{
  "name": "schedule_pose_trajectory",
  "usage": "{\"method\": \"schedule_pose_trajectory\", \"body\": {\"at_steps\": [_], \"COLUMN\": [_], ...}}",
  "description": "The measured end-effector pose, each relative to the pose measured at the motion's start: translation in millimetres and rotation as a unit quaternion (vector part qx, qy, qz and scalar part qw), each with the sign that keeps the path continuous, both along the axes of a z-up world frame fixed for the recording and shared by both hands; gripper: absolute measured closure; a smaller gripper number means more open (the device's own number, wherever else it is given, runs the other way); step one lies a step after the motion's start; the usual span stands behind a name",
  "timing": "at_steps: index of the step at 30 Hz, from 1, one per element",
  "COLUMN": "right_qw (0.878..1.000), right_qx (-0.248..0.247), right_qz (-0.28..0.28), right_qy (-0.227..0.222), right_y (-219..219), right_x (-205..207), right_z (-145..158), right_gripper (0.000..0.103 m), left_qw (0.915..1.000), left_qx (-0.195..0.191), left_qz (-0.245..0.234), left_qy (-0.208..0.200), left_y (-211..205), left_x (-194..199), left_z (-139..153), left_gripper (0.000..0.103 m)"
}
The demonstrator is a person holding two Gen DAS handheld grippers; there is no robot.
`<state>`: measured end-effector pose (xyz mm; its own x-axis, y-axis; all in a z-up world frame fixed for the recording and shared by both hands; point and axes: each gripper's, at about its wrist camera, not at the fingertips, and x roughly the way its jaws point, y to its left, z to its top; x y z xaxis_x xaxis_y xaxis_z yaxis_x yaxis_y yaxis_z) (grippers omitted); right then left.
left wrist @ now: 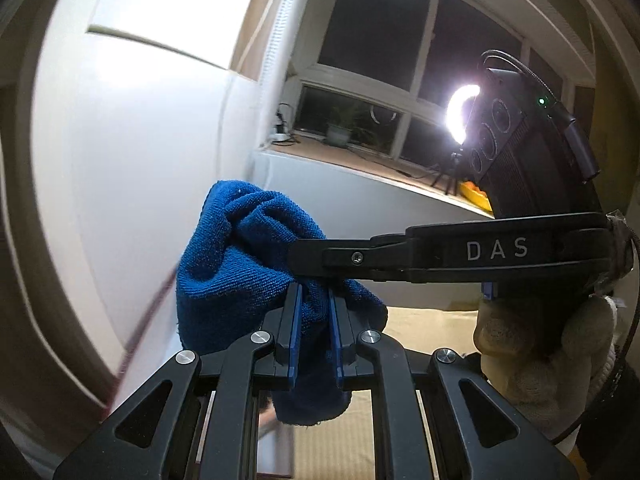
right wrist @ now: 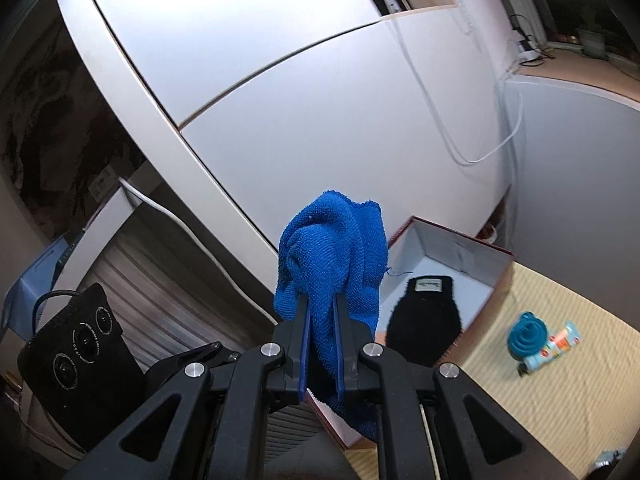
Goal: Organize soft objects
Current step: 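Carry the blue towel over the shoebox and lower it inside, then open both grippers and move them to the black drawstring pouch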
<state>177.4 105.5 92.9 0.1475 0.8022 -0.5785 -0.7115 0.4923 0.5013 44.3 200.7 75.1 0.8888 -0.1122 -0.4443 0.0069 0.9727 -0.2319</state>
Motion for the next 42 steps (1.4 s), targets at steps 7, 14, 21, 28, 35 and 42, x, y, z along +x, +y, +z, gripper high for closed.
{"method": "schedule_pose_trajectory", "body": {"at_steps": [7,14,21,28,35,42], "right_qw": [1.000,0.998,0.996,0.993,0.992,0.992], "right_qx": [-0.011,-0.036,-0.065,-0.091,-0.121,-0.123], "right_qz": [0.012,0.020,0.016,0.010,-0.003,-0.030], "right_qy": [0.024,0.047,0.066,0.071,0.035,0.015], "right_y": [38.4,62.6,75.2,73.7,44.7,-8.3], "right_x": [7.1,8.9,12.4,18.8,19.9,13.2], "right_z": [-28.6,-64.8,-98.1,-115.7,-103.6,-94.2], "right_gripper": [0.094,0.094,0.094,0.082,0.040,0.040], "left_qw": [0.9994,0.9973,0.9930,0.9901,0.9868,0.9891], "left_qx": [0.000,-0.002,0.000,0.007,-0.003,-0.005], "left_qz": [0.024,0.036,0.050,0.054,0.067,0.055], "left_qy": [0.027,0.065,0.107,0.129,0.148,0.136], "left_y": [25.6,39.4,49.3,46.7,48.0,29.3], "left_x": [0.7,1.6,8.5,10.1,6.8,5.6], "left_z": [-22.5,-57.7,-86.0,-96.7,-101.0,-97.9], "left_gripper": [0.093,0.094,0.095,0.094,0.059,0.039]}}
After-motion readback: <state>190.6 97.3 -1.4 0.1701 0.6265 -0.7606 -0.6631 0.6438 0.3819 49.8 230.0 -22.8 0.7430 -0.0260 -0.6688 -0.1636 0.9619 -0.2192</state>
